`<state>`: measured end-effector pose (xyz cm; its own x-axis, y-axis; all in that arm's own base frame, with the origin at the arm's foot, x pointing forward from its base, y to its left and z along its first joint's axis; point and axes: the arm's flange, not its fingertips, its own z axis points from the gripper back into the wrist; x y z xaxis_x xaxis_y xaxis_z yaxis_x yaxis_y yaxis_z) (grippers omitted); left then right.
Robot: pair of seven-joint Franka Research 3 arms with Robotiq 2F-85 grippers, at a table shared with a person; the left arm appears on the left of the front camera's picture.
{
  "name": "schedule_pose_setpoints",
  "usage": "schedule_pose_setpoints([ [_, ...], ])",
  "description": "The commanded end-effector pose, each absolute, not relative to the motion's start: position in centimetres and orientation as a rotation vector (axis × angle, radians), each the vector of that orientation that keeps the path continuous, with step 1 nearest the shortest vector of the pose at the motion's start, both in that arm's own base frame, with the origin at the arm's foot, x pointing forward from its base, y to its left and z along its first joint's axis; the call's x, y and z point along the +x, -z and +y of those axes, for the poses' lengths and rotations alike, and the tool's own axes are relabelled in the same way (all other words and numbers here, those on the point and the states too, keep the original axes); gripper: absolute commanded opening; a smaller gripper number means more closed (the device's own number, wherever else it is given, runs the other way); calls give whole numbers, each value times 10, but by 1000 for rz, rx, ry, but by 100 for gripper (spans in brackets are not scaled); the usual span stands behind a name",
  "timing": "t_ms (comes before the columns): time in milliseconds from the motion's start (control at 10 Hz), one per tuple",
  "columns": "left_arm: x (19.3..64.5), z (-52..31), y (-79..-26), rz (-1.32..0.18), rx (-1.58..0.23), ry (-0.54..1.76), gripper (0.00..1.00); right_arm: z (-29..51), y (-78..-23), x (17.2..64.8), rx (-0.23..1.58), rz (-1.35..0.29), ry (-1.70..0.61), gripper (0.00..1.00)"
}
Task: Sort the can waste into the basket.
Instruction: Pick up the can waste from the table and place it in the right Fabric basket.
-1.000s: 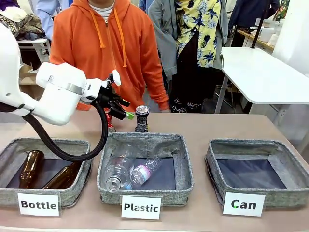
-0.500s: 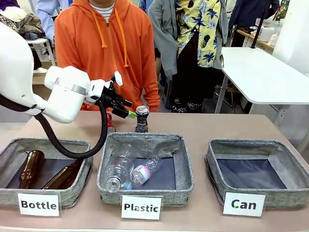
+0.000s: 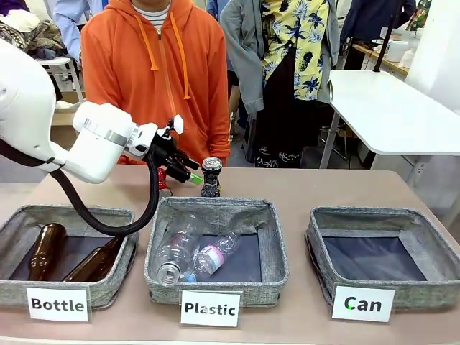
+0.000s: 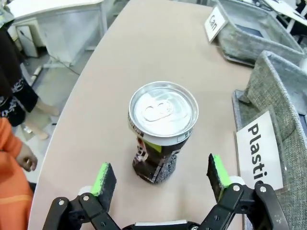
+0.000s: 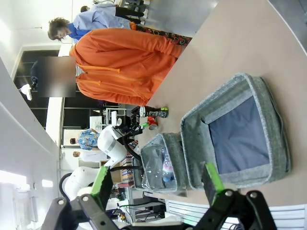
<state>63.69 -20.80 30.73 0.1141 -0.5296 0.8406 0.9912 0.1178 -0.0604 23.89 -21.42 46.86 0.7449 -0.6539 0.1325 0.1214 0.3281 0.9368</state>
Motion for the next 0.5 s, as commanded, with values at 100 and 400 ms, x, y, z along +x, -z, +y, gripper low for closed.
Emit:
schedule_pose_setpoints([
  [100,658,-232,-299,-785,-826,1352,100,-215,-470,241,1152,-583,522,100],
  [400,665,-251,-291,-773,-861,1398,100,-215,-470,241,1152,-583,522,100],
])
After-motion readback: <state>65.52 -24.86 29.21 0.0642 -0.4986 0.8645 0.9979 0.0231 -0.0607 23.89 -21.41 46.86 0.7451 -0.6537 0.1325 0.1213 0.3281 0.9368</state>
